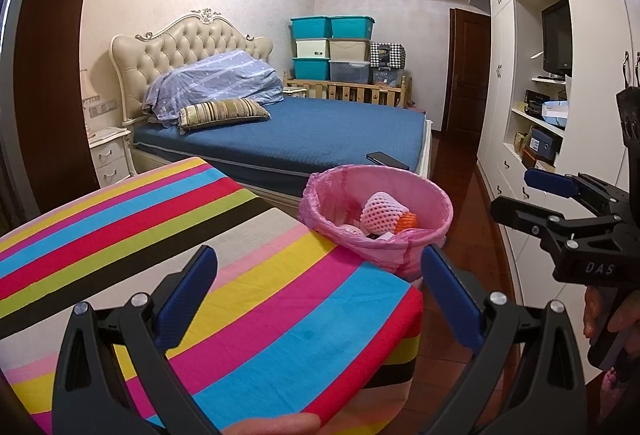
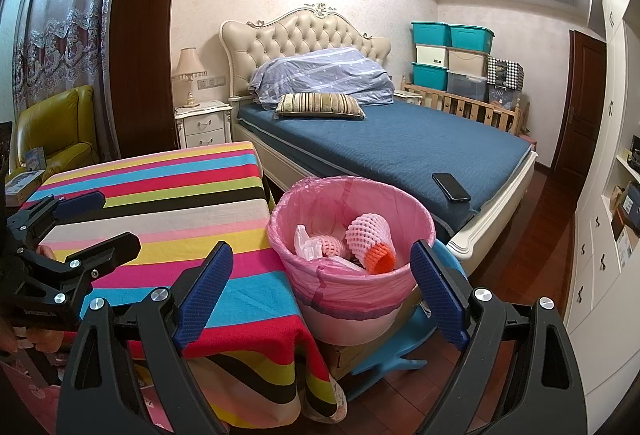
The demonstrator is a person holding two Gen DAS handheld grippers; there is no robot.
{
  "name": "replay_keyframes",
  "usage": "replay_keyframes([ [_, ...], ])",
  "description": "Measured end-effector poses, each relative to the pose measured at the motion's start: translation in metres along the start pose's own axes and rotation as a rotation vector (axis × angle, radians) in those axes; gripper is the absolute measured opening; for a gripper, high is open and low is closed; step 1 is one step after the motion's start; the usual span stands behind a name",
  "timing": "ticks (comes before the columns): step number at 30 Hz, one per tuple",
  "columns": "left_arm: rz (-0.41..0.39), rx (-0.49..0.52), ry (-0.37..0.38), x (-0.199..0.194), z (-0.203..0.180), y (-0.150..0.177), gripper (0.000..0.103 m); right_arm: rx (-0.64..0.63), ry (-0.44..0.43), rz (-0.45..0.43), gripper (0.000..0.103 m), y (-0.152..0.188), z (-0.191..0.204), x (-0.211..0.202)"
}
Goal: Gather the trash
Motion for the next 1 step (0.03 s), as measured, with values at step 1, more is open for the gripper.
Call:
replay_keyframes([
  [1,0.0,0.0,0.002,-0.0001,0.0002,-0.0001,0.099,0.001,-0.001,0.0,0.085,0.0,-0.0001,0.0],
])
Point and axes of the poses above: each gripper's, at about its wrist camera, not at the fingertips, and x roughly the way its jaws point, z to its left, y to its underside, the point moved 4 cm from there along x, roughly the way its jaws point, and after that the axes turned 3 degrees about y, right-handed, at the moved point
